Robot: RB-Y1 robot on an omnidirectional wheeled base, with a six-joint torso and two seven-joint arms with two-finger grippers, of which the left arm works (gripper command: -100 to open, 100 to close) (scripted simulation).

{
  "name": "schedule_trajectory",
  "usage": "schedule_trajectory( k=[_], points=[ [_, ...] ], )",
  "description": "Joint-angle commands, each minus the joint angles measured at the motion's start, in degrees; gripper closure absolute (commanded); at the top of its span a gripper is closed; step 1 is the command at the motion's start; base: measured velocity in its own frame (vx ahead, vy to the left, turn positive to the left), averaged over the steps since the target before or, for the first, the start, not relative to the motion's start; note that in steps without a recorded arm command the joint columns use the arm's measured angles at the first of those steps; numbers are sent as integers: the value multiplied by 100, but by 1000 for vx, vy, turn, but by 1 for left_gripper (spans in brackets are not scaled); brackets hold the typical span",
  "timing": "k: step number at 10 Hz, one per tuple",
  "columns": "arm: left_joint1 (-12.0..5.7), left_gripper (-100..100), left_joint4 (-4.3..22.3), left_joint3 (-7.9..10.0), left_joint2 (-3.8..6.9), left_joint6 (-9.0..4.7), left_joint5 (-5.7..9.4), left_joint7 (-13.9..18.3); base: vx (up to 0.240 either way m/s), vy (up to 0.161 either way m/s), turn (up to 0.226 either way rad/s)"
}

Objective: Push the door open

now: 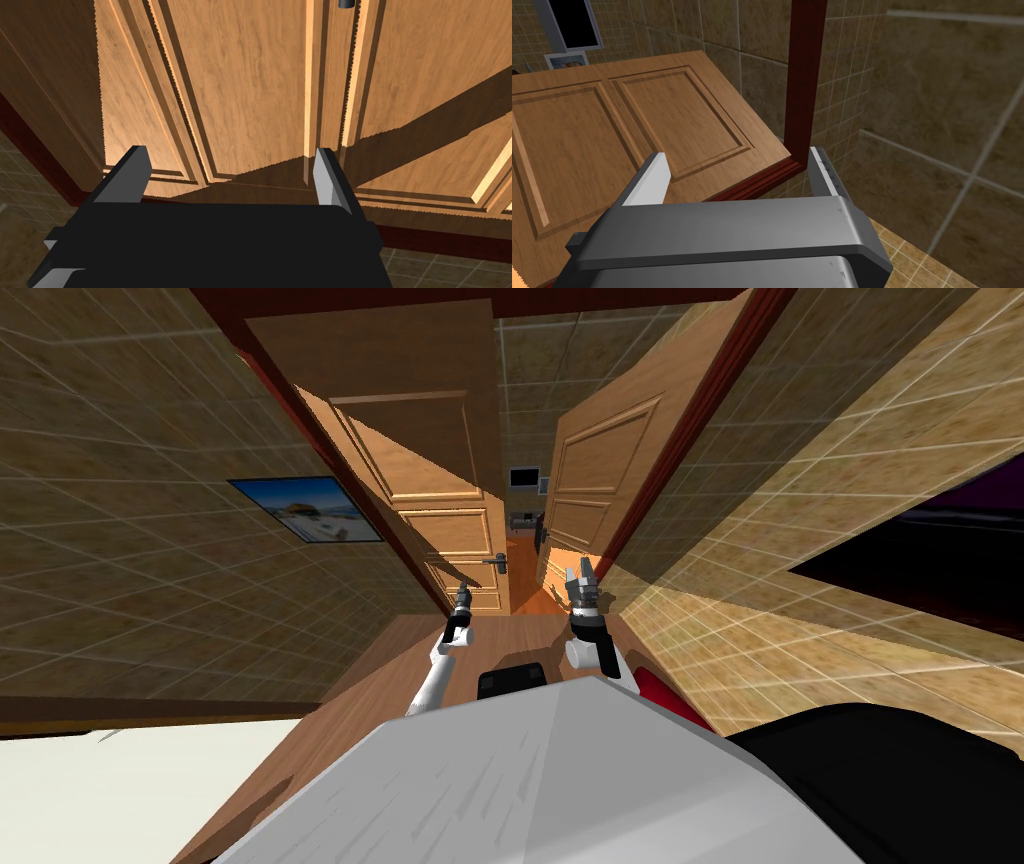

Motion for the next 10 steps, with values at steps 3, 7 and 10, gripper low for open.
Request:
schedule_trajectory(
  k=[3, 7, 10],
  points=[
    [-324, -100, 566, -16, -96, 0, 143, -57, 103, -25, -32],
    [-636, -100, 1119, -36, -187, -2, 289, -97, 97, -9, -30],
    [-848, -100, 1495, -49, -259, -4, 389, -124, 102, -15, -26]
  ],
)
